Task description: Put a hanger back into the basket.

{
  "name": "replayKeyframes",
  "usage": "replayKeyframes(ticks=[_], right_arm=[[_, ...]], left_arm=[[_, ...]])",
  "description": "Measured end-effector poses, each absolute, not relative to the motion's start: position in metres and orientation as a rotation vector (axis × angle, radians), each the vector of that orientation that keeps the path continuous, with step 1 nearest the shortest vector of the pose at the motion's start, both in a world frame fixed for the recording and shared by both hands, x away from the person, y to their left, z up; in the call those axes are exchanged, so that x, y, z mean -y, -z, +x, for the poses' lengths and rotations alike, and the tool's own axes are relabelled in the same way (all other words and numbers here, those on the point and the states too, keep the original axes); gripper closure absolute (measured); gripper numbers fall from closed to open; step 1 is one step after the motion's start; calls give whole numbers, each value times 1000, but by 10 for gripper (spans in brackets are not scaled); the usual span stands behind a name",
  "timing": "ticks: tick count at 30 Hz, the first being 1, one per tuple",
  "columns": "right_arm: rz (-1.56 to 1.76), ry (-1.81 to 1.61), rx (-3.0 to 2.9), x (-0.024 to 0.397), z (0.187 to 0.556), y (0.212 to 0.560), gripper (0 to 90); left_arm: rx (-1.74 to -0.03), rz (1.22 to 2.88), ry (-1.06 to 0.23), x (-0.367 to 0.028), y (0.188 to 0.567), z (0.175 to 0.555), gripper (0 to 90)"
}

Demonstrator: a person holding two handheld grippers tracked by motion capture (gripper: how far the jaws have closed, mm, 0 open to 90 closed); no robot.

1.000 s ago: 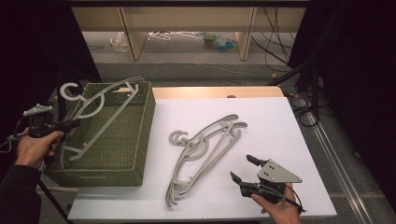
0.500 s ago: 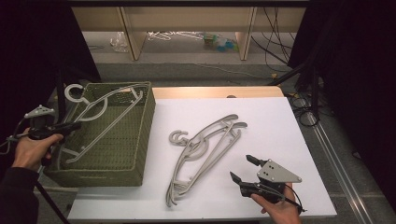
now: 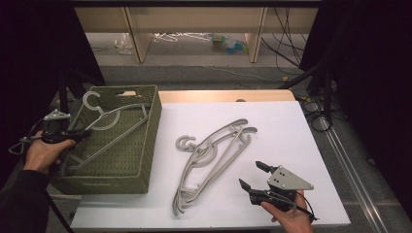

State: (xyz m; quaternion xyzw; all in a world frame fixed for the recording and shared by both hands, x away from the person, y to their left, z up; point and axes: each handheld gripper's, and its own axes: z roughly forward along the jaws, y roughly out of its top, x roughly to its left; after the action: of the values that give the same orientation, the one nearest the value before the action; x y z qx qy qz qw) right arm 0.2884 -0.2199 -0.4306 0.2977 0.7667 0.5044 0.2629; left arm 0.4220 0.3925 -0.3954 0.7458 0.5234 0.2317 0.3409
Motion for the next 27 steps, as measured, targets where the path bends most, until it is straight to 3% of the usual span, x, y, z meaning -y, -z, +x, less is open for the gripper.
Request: replayKeyframes(ticks=[1, 10, 15, 23, 27], right_arm=[[806, -1363, -2076, 220, 288, 431, 244], [808, -1364, -2071, 221, 289, 431, 244], [810, -1363, -2078, 221, 288, 430, 244], [800, -1366, -2066, 219, 288, 430, 244], [805, -1366, -2071, 220, 288, 430, 243]], left_arm=[[-1357, 1998, -602, -394, 395, 423, 767], [-1363, 1998, -620, -390, 382, 418, 726], [-1357, 1940, -617, -383, 374, 410, 642], [-1275, 1809, -523, -355, 349, 386, 418], [-1202, 1793, -461, -336, 341, 378, 375]])
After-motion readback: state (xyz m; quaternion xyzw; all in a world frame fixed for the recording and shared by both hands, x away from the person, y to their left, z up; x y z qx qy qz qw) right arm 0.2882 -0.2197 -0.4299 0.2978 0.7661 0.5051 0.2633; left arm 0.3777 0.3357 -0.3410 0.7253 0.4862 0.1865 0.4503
